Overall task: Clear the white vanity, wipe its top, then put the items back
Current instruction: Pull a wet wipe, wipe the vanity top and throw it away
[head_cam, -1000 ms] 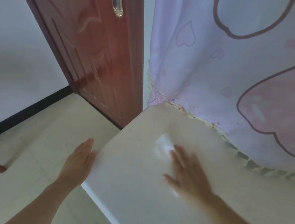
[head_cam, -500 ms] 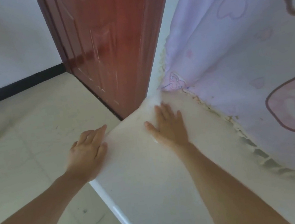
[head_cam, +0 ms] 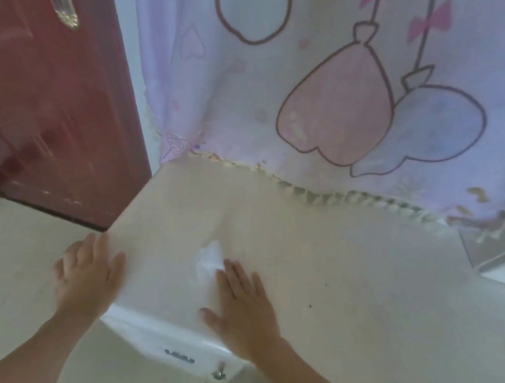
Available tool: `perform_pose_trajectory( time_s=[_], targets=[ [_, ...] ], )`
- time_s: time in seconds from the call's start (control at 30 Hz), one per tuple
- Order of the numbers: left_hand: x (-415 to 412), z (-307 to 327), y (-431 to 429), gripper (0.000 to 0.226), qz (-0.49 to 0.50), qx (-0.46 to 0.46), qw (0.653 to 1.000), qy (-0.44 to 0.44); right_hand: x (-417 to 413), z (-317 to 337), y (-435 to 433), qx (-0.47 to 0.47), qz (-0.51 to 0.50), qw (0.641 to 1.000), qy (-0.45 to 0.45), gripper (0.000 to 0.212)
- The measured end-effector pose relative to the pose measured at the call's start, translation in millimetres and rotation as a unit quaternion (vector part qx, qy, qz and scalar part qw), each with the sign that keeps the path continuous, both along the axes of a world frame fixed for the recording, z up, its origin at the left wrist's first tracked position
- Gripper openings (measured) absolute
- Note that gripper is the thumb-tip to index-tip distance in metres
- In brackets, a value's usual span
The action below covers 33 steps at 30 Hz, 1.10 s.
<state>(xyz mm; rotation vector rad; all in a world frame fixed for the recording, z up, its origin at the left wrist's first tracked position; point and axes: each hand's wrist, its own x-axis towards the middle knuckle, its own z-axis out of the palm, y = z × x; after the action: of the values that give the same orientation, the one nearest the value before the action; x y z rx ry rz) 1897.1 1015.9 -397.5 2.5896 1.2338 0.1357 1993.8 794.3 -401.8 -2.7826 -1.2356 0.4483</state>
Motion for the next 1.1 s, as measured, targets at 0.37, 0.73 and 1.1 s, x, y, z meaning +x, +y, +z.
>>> perform_pose_trajectory(
  time_s=[0.37, 0.73, 1.1],
  targets=[
    [44.3, 4.4, -125.9, 0.075, -0.267, 0.045, 0.960, 0.067, 62.8, 4.2, -266.4, -0.074, -0.379, 0.922, -0.023, 0.069],
    [108.3, 4.4, -101.4, 0.072, -0.241, 0.032, 0.966, 0.090, 167.9, 2.6, -236.0, -0.068, -0.351, 0.932, -0.053, 0.072],
    [152.0, 4.3, -49.4, 0.069, -0.131, 0.010, 0.989, 0.074, 209.2, 8.2, -68.6, -0.007, -0.030, 0.999, -0.005, 0.130]
  ],
)
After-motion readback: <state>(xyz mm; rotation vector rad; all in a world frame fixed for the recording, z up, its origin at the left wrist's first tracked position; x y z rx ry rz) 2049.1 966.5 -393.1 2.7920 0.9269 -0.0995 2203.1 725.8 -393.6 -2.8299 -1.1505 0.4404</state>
